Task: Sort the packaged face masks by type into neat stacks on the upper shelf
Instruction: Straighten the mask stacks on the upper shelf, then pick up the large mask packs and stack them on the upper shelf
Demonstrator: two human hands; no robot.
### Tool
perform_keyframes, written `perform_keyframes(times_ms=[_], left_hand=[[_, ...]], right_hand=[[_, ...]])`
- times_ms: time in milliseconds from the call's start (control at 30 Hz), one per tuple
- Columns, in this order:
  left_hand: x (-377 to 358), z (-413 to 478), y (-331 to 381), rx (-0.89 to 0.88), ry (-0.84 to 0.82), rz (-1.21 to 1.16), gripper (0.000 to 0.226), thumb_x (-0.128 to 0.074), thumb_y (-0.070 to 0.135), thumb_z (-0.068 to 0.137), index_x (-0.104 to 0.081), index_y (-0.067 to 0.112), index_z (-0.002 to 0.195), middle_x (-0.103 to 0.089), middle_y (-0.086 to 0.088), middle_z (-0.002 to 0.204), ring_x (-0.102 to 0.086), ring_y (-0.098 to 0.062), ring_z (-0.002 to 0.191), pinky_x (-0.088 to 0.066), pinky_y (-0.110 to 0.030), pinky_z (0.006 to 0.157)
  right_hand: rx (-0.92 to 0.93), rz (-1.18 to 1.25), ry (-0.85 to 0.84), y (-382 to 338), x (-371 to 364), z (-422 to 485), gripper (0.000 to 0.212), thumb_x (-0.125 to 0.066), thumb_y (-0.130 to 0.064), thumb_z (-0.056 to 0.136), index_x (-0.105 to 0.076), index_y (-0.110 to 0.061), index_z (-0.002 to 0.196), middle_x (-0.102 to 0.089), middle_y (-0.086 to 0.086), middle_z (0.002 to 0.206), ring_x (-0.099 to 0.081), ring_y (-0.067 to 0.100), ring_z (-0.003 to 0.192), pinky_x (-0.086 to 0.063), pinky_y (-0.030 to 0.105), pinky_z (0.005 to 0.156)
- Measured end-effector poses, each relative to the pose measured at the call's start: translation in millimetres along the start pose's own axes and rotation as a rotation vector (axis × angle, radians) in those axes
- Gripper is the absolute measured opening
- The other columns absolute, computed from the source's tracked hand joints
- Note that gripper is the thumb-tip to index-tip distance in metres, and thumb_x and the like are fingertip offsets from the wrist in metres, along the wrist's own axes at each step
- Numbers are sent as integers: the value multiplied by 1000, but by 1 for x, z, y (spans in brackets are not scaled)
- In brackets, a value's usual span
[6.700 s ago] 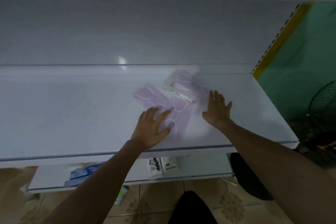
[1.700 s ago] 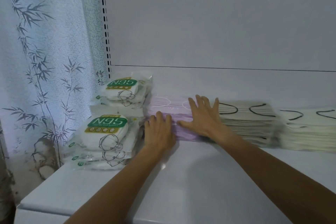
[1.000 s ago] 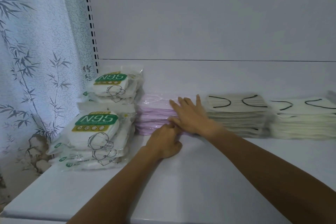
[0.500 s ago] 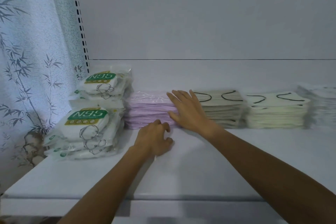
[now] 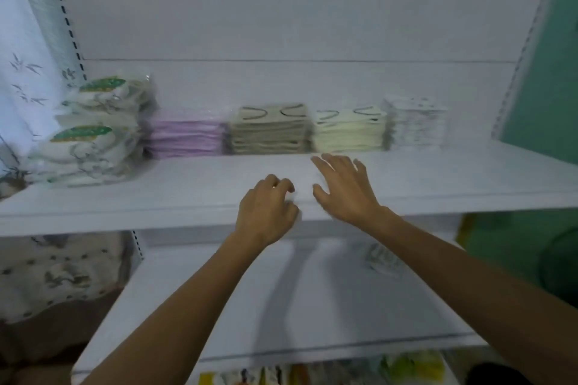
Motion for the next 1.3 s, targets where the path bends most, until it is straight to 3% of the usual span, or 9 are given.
perform_keyframes(times_ms=[100, 167, 233, 433, 600, 733, 933, 1100, 1300], left_hand=[[-21, -22, 32, -49, -13, -78, 30, -53, 23, 88, -56, 17, 117, -57, -2, 114, -58, -20, 96, -47, -30, 76], [-40, -32, 45, -46, -54, -92, 30, -51, 24, 89, -55, 18, 118, -56, -1, 116, -58, -19, 98, -48, -32, 78], [-62, -40, 56, -56, -122, -91, 31, -50, 25, 89, -54, 18, 119, -55, 0, 119, -57, -18, 100, -48, -32, 80], [-134, -65, 69, -51, -290, -158, 30, -51, 23, 90, -55, 18, 120, -52, -2, 123, -56, -18, 106, -44, -27, 79], [-199, -96, 56, 66, -412, -287, 29, -58, 18, 88, -59, 15, 116, -52, -6, 120, -57, -21, 104, -46, -29, 83], [-238, -100, 24, 170, -449, -261, 33, -61, 13, 86, -58, 11, 119, -50, -13, 122, -54, -28, 109, -43, -31, 89], [-304, -89, 14, 372, -465, -270, 32, -62, 11, 85, -59, 11, 117, -54, -14, 118, -61, -28, 98, -46, -31, 83], [-360, -77, 20, 406, -416, -258, 34, -63, 12, 85, -58, 11, 119, -53, -14, 121, -60, -29, 102, -49, -36, 86], [-401, -72, 31, 415, -363, -223, 39, -56, 27, 85, -59, 9, 120, -54, -14, 122, -55, -30, 110, -46, -36, 91]], right_hand=[[-51, -26, 176, 28, 13, -41, 37, -60, -16, 70, -65, -5, 104, -62, 15, 103, -60, 34, 91, -45, 43, 75], [-101, -56, 202, 45, 15, -66, 29, -59, -12, 60, -65, -6, 88, -59, 10, 85, -58, 29, 73, -41, 32, 59], [-107, -81, 192, 60, 11, -89, 23, -55, -9, 59, -62, -5, 81, -56, 9, 77, -54, 28, 65, -35, 29, 53], [-318, -54, -196, 114, -33, -154, 32, -49, -18, 89, -51, -9, 119, -53, 9, 116, -47, 27, 108, -36, 36, 82], [-459, -47, -409, 148, -93, -217, 39, -49, -18, 88, -48, -9, 126, -51, 9, 124, -46, 26, 112, -40, 36, 87], [-551, 7, -531, 184, -137, -247, 50, -48, -19, 90, -37, -12, 139, -38, 9, 142, -35, 26, 127, -30, 38, 102], [-448, -4, -887, 244, -212, -241, 59, -48, -19, 92, -23, -14, 145, -15, 10, 153, -20, 30, 137, -18, 49, 112], [-466, 134, -717, 288, -268, -198, 67, -52, -20, 93, -16, -14, 149, -9, 14, 156, -20, 34, 138, -27, 48, 109], [-269, -40, -792, 307, -329, -148, 75, -47, -46, 94, -2, -26, 151, 4, 11, 158, -3, 37, 144, -9, 62, 110]])
Point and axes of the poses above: each hand's wrist, its own z-axis towards the middle knuckle, its own x-axis out of the back of the hand, y = z × x, the point moved 3 cm from there along z, towards the middle knuckle
